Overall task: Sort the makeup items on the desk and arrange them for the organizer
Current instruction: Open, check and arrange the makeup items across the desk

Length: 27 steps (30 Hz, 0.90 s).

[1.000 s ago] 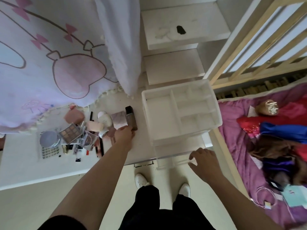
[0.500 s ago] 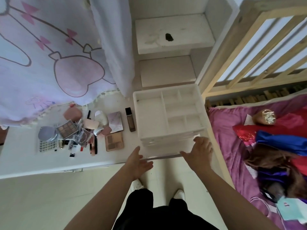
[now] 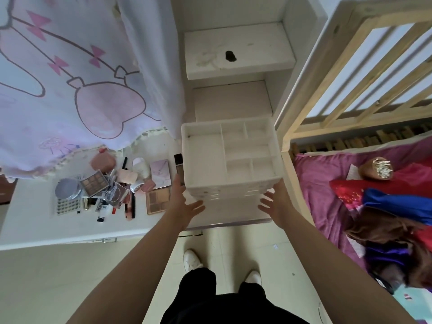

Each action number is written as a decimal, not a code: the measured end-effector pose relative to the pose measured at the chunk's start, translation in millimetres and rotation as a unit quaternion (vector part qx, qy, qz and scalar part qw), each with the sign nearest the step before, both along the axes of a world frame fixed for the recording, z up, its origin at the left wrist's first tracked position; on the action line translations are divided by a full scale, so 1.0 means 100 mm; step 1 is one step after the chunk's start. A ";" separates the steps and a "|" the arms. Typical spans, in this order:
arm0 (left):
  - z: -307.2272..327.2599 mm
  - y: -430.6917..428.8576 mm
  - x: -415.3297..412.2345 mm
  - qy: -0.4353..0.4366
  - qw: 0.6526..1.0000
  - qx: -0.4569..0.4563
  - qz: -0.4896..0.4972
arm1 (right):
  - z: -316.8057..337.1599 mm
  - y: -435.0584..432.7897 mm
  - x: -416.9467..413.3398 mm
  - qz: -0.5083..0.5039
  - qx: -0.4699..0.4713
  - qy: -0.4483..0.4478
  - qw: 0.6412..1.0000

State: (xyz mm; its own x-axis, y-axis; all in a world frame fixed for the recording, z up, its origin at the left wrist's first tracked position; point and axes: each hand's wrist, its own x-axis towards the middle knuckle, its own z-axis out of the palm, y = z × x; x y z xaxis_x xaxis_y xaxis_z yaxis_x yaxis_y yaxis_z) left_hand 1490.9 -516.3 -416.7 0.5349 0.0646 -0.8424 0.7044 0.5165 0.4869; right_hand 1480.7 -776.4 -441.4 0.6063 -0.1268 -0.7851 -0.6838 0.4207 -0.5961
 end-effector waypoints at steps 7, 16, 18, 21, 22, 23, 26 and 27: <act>0.12 0.08 0.28 -0.064 0.985 0.070 -0.146 | 0.02 -0.07 0.22 -0.002 0.018 -0.036 0.999; 0.05 -0.17 0.34 -0.095 0.983 0.033 -0.155 | -0.08 -0.23 0.11 -0.014 0.016 -0.044 0.999; 0.03 -0.27 0.34 -0.110 0.979 0.034 -0.165 | -0.05 -0.27 0.09 -0.044 0.022 -0.043 0.998; 0.02 -0.42 0.32 -0.136 0.969 0.060 -0.198 | -0.01 -0.36 0.07 -0.094 0.021 -0.047 0.994; 0.05 -0.46 0.31 -0.149 0.964 0.066 -0.212 | 0.00 -0.38 0.05 -0.101 0.020 -0.051 0.993; 0.02 -0.47 0.29 -0.151 0.963 0.066 -0.211 | -0.01 -0.40 0.03 -0.107 0.016 -0.051 0.993; 0.09 -0.43 0.21 -0.107 0.976 0.073 -0.176 | 0.00 -0.39 -0.03 -0.102 0.001 -0.029 0.994; 0.08 -0.40 0.17 -0.108 0.968 0.113 -0.197 | 0.01 -0.37 -0.07 -0.097 -0.015 -0.009 0.995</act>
